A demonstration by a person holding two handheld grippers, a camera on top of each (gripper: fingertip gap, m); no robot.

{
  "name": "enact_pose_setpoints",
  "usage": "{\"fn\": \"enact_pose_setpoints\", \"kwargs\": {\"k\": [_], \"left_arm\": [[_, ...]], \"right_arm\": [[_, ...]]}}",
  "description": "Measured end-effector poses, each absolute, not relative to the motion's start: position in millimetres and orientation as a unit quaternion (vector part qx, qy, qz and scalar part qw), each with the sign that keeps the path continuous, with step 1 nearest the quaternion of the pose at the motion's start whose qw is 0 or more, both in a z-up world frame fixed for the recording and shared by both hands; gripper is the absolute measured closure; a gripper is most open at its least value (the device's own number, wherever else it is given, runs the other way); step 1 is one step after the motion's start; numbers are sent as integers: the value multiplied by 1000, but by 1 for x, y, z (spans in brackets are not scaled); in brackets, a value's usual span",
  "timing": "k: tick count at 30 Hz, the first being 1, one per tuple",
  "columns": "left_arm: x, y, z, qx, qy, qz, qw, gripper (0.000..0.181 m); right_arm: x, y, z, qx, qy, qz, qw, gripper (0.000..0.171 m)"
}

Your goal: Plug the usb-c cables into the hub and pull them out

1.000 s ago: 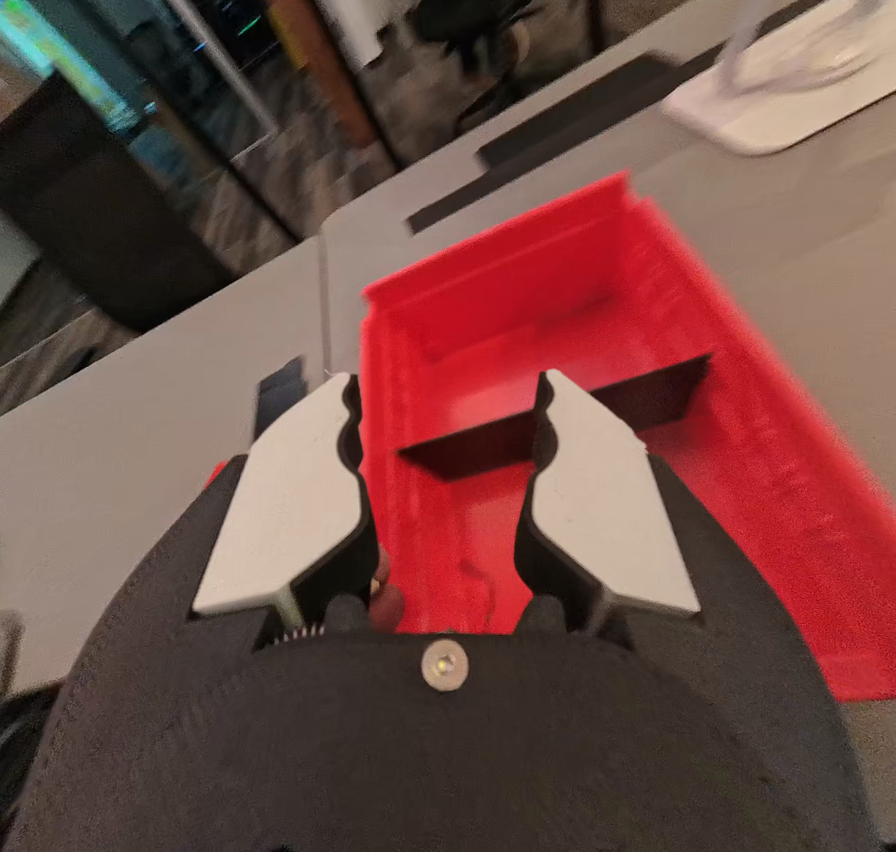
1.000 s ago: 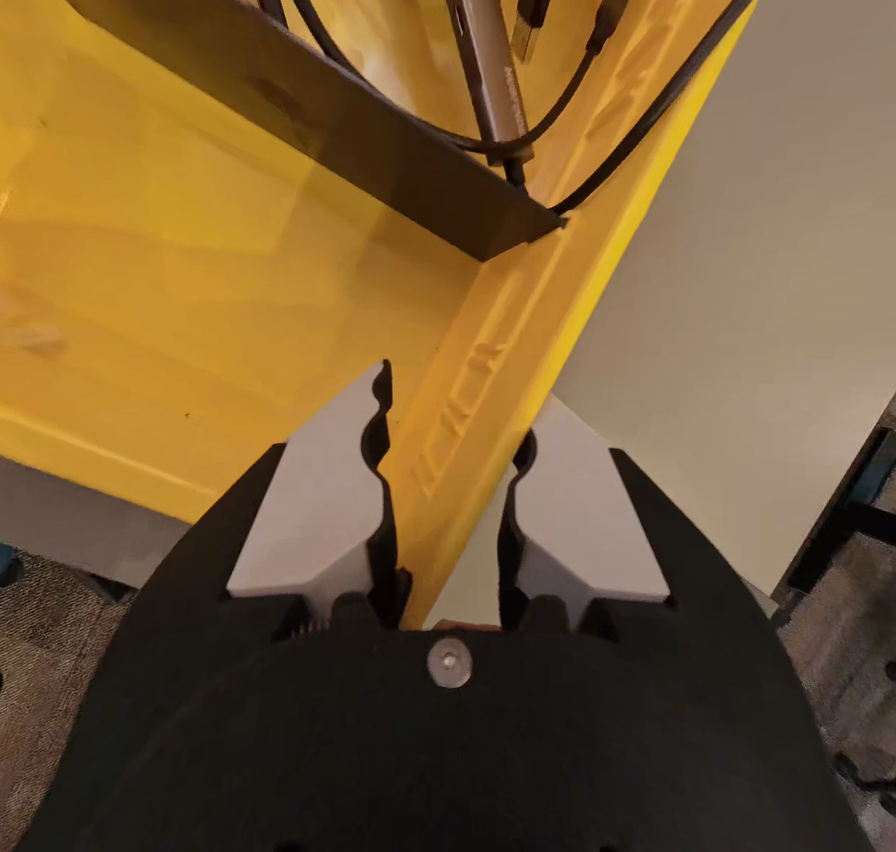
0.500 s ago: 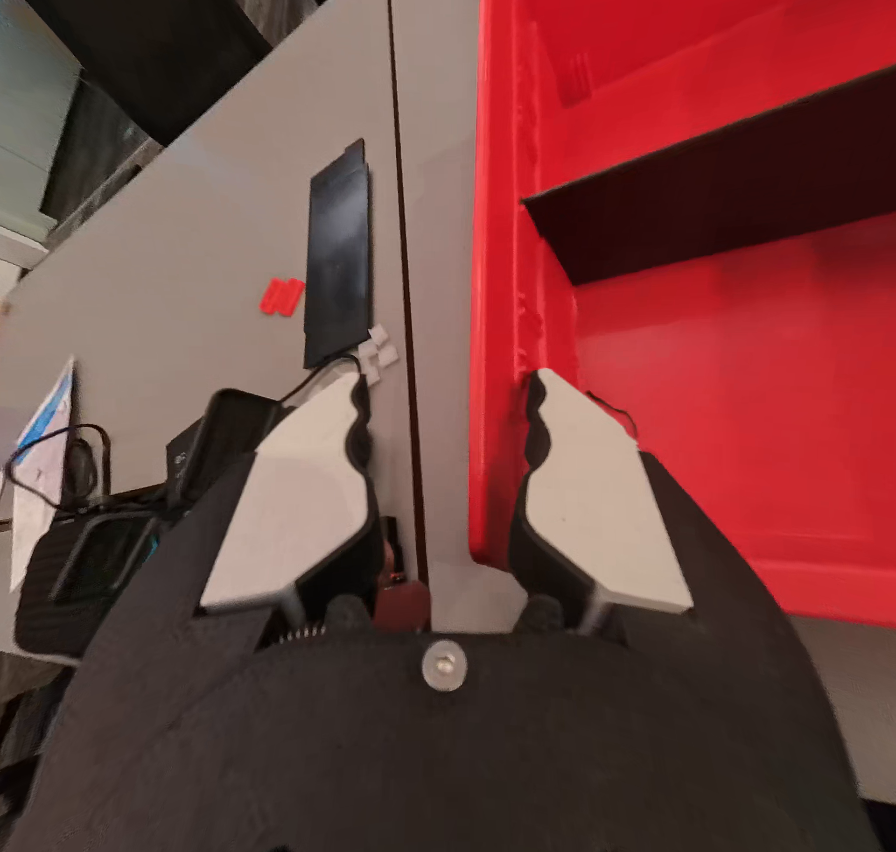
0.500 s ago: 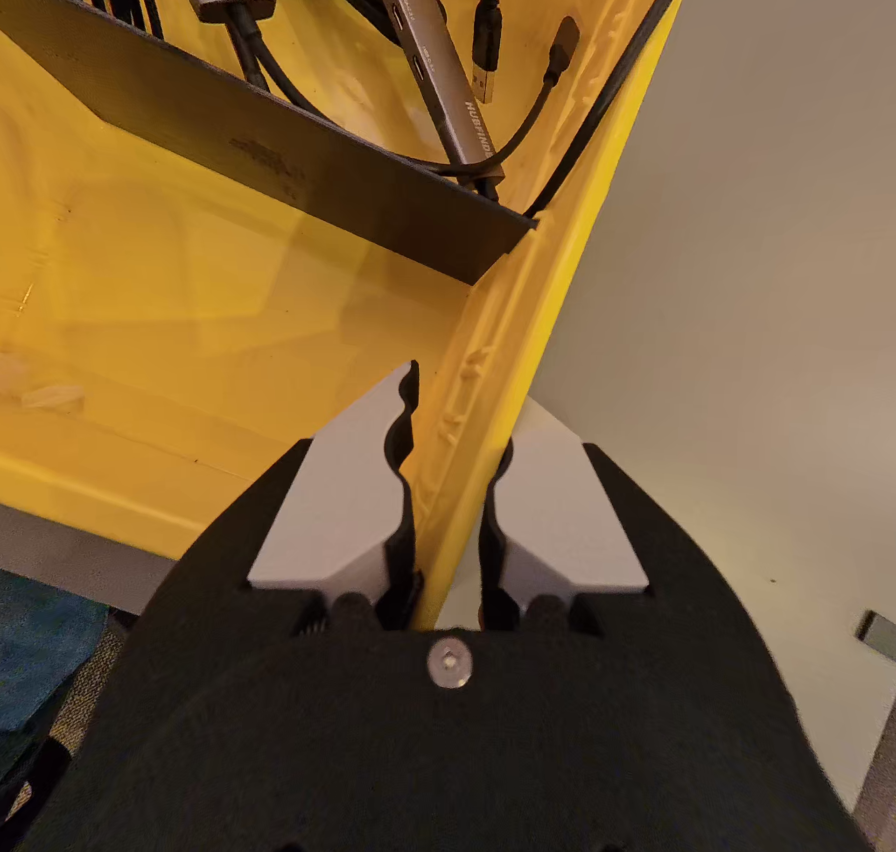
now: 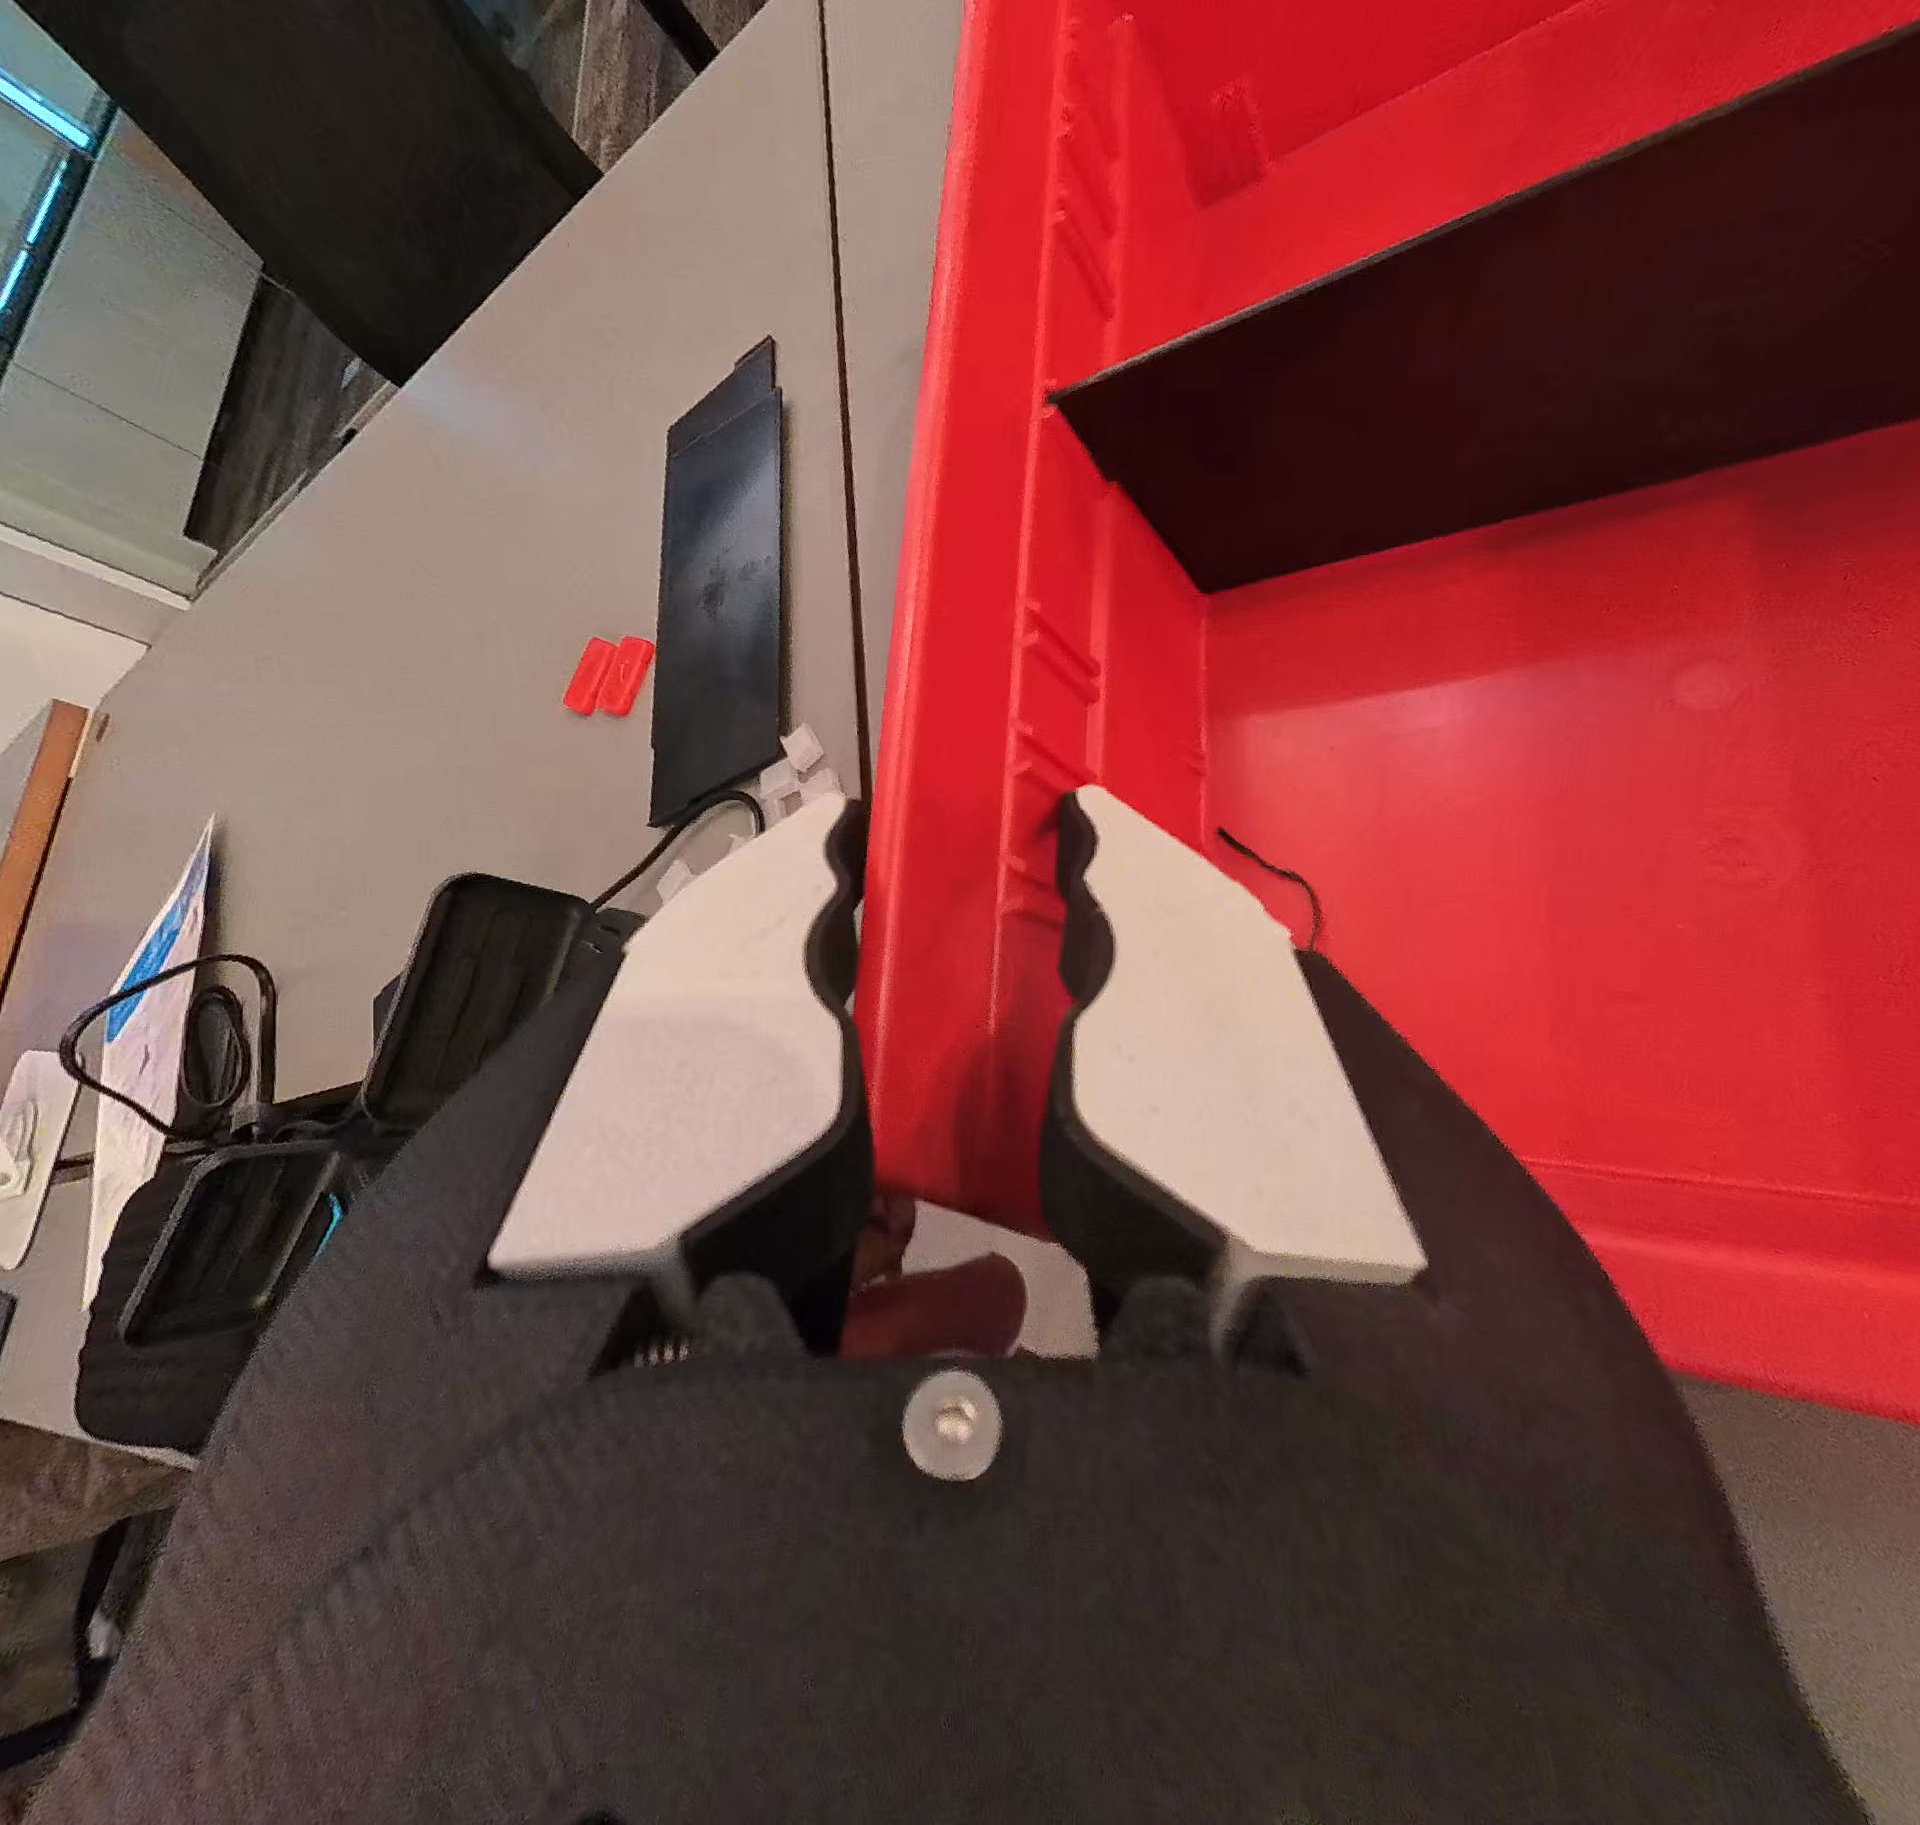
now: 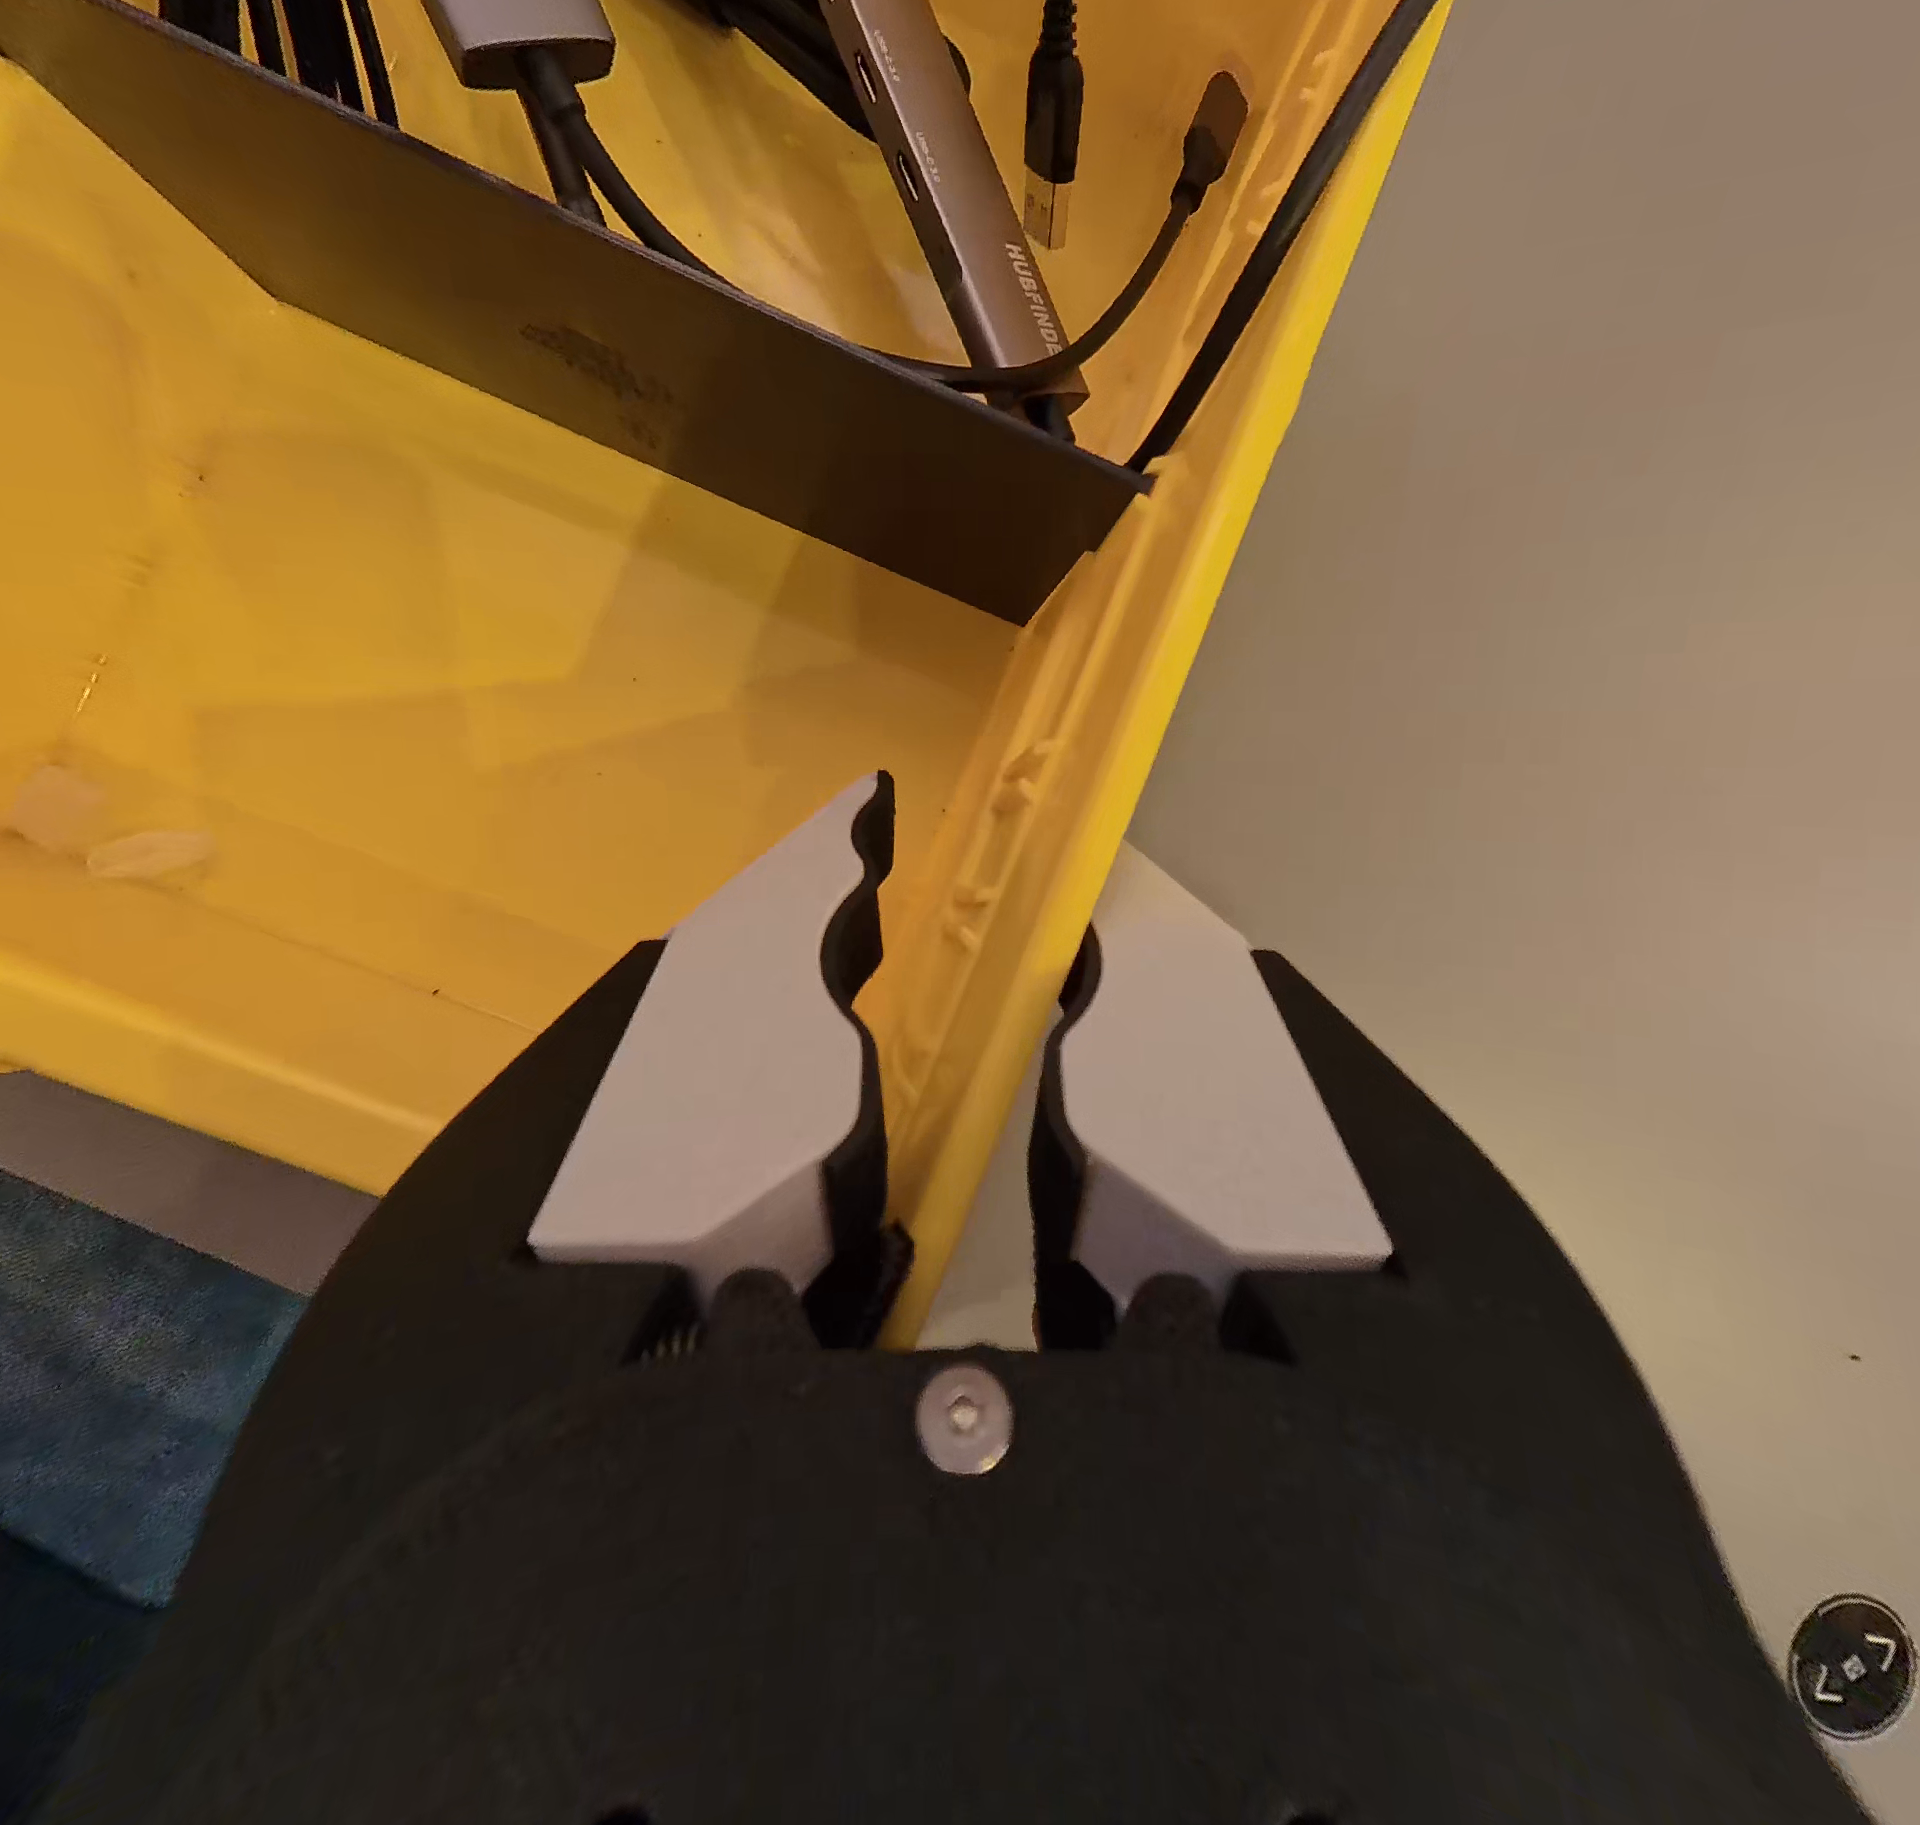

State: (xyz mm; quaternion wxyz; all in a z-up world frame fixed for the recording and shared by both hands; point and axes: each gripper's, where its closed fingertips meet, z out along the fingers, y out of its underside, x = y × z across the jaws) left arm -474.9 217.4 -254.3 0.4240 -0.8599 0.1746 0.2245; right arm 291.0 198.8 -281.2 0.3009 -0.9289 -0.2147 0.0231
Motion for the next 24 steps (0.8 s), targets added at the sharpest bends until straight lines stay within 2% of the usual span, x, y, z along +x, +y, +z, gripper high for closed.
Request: {"fn": "enact_pose_setpoints", "kwargs": {"k": [3,7,13,15,24], "left_arm": [[-480,219,-251,-861,158,224,429,136],[-481,218,-255,-876,131,175,431,137],[-465,218,-261,-889,117,54,440,164],[-454,218,-262,-889,103,-15,446,172],[-441,221,-249,-862,74,-70,497,176]], "right_arm": [[290,199,-281,-929,-213,23,301,150],[288,198,-282,-929,-215,20,299,149],[272,199,-282,-926,-222,31,305,146],[259,199,-281,-923,-225,48,309,139],[188,203,-281,-906,-250,96,327,112]]}}
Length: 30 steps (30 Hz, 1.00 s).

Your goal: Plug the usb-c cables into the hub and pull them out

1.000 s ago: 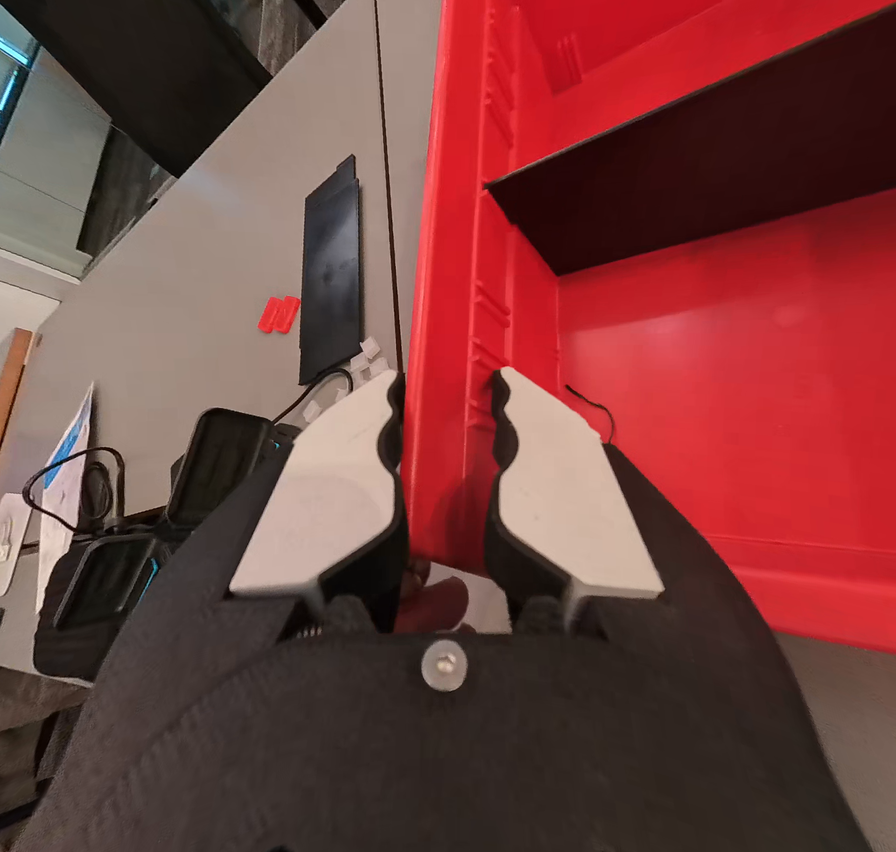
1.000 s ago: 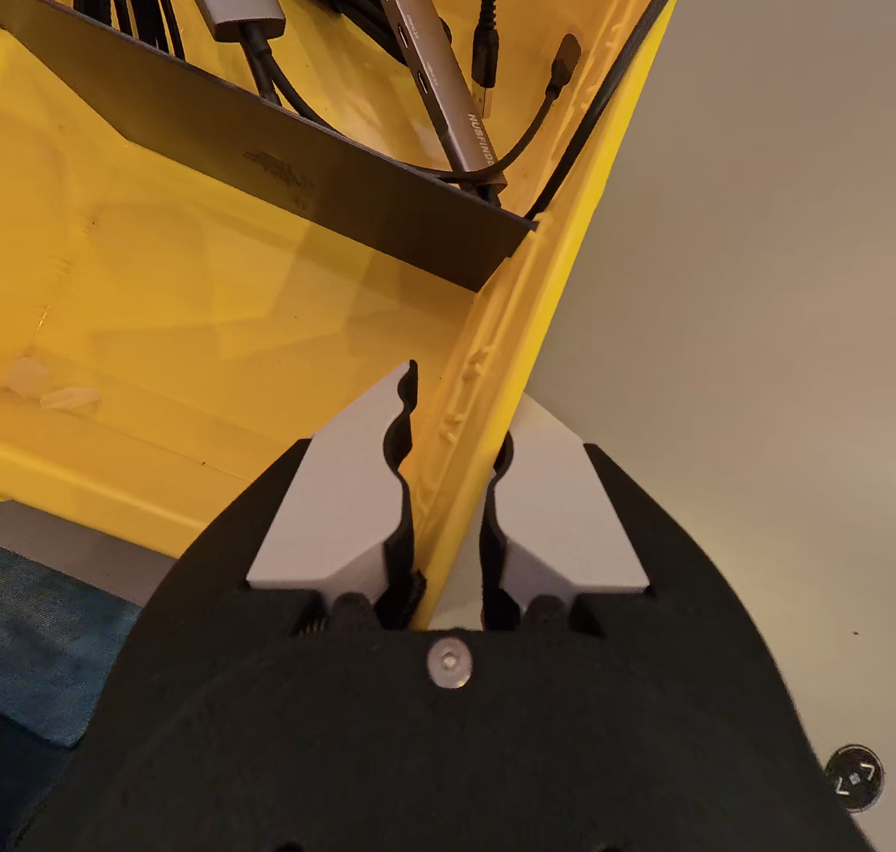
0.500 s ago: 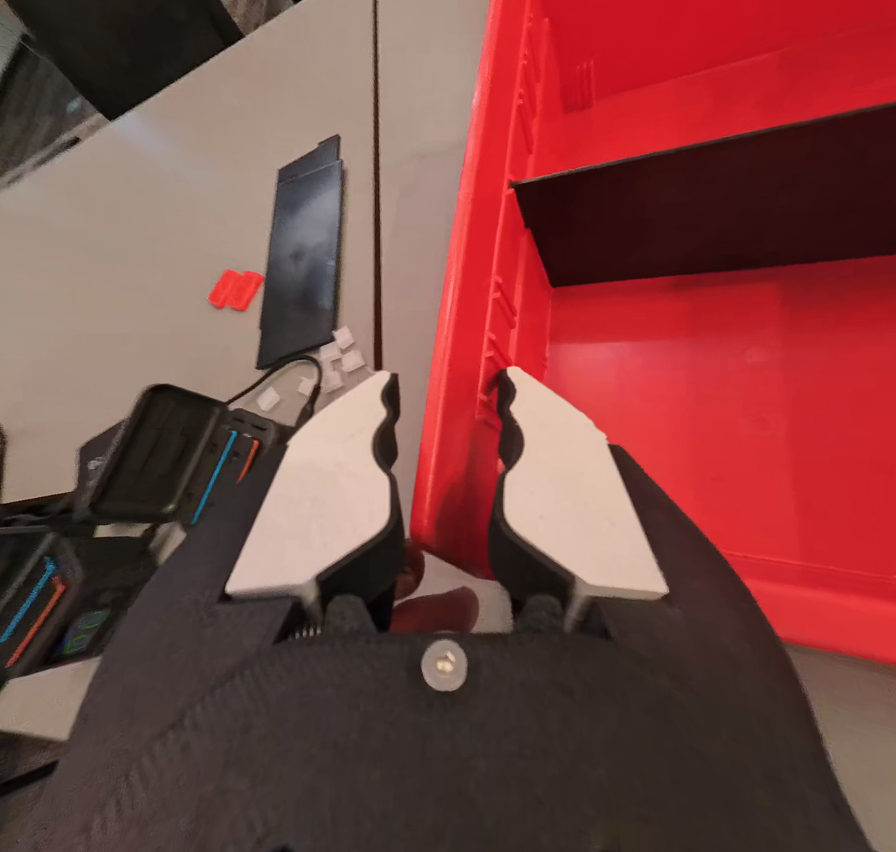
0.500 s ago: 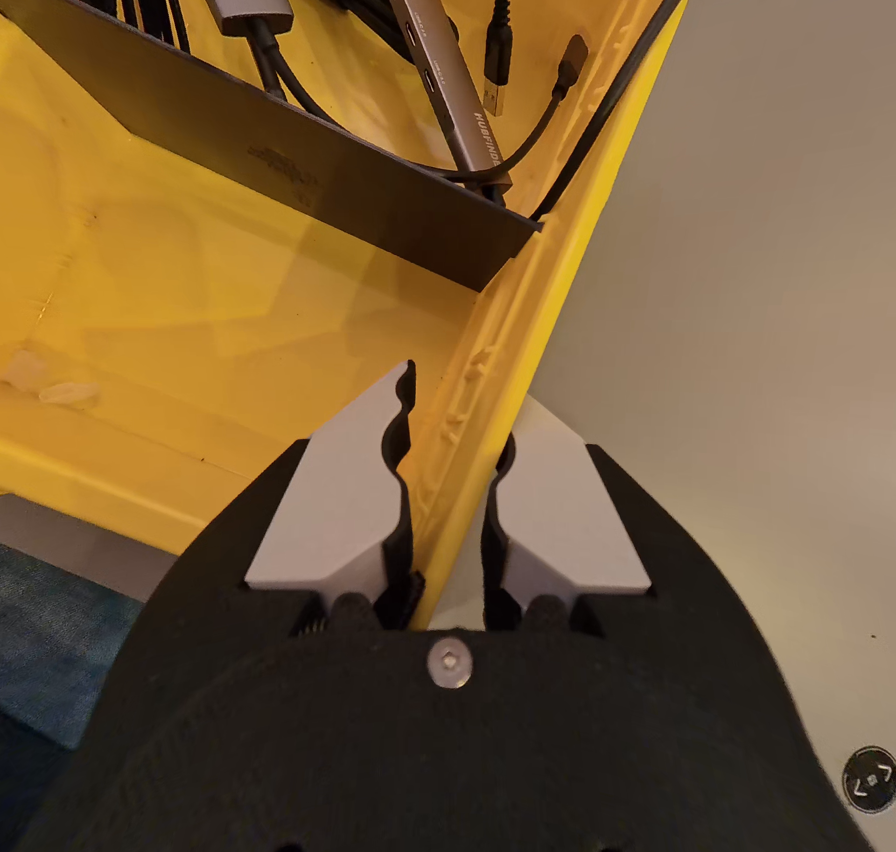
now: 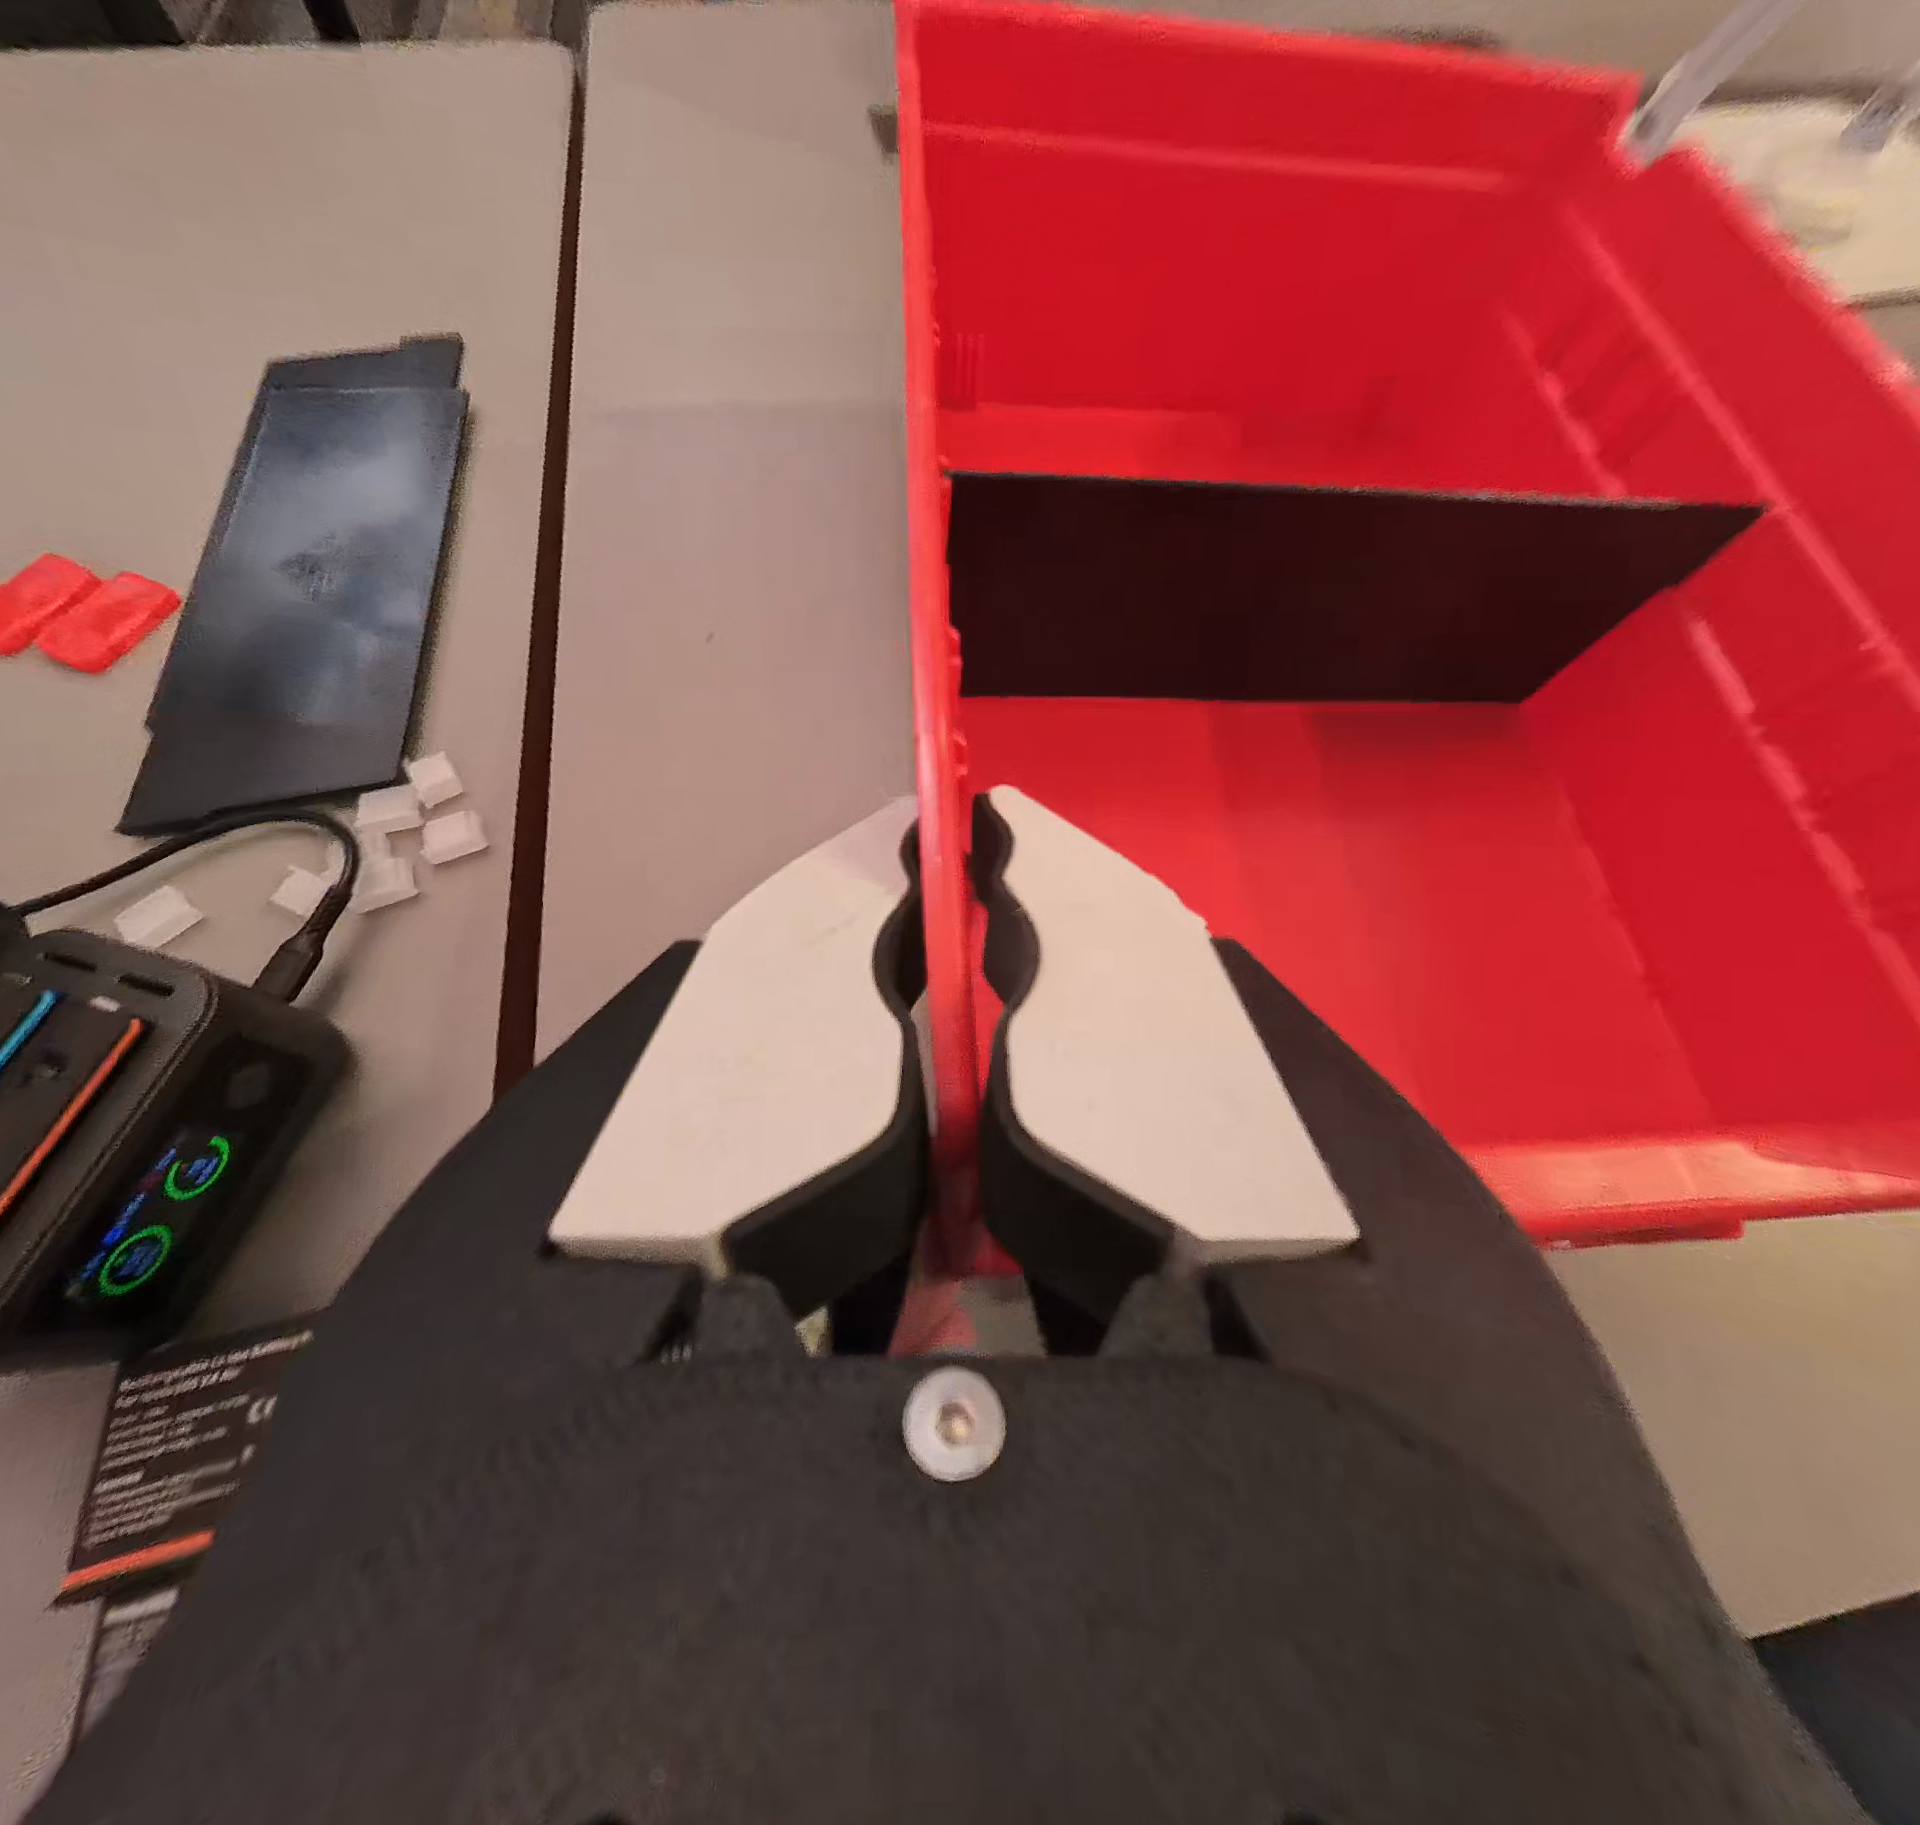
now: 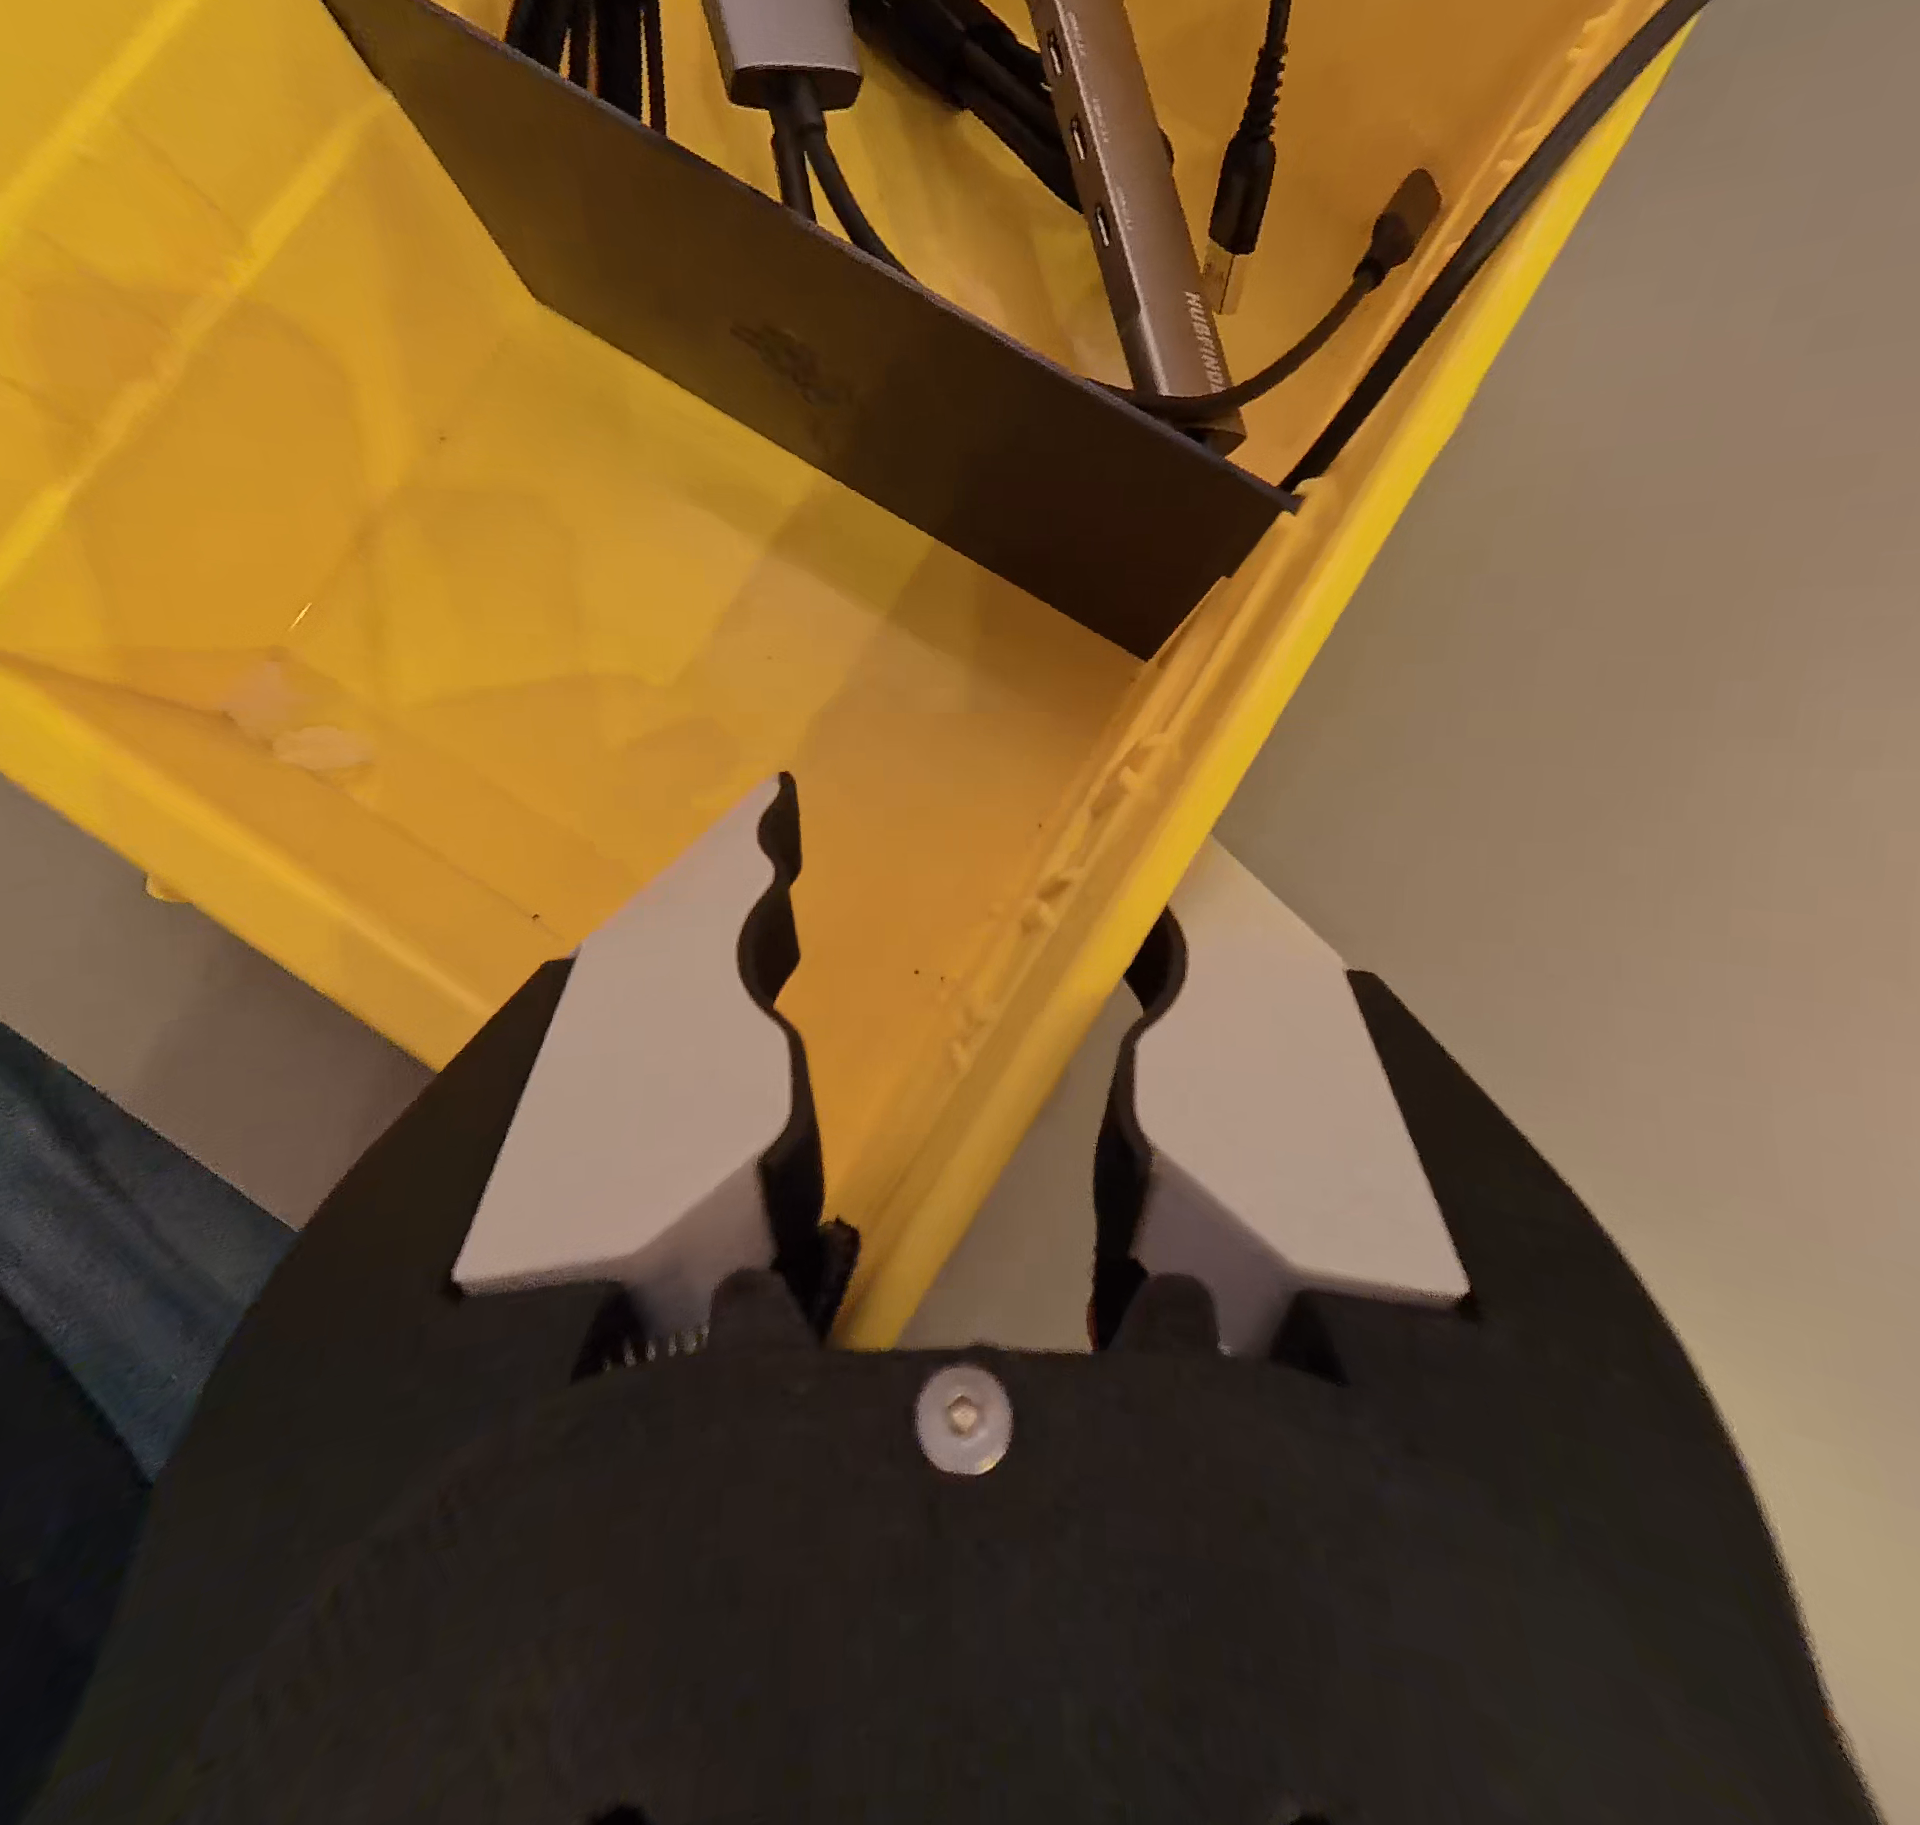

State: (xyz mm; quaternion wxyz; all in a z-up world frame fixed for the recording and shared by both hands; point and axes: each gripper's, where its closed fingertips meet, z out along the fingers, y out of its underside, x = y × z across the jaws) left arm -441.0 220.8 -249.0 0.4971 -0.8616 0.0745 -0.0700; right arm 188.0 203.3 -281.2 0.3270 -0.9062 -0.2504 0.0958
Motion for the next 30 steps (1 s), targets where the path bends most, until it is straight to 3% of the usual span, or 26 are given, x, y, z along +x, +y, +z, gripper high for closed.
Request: {"fn": "enact_pose_setpoints", "kwargs": {"k": [9,20,30], "left_arm": [[-431,215,-205,-818,118,-24,562,177],[-448,194,-120,-735,50,-59,674,177],[-456,187,-106,-715,42,-61,695,178]], "right_arm": [[127,208,-282,-893,-274,116,338,96],[33,208,-280,-873,-295,154,356,84],[-98,201,-281,-843,-343,194,365,62]]}}
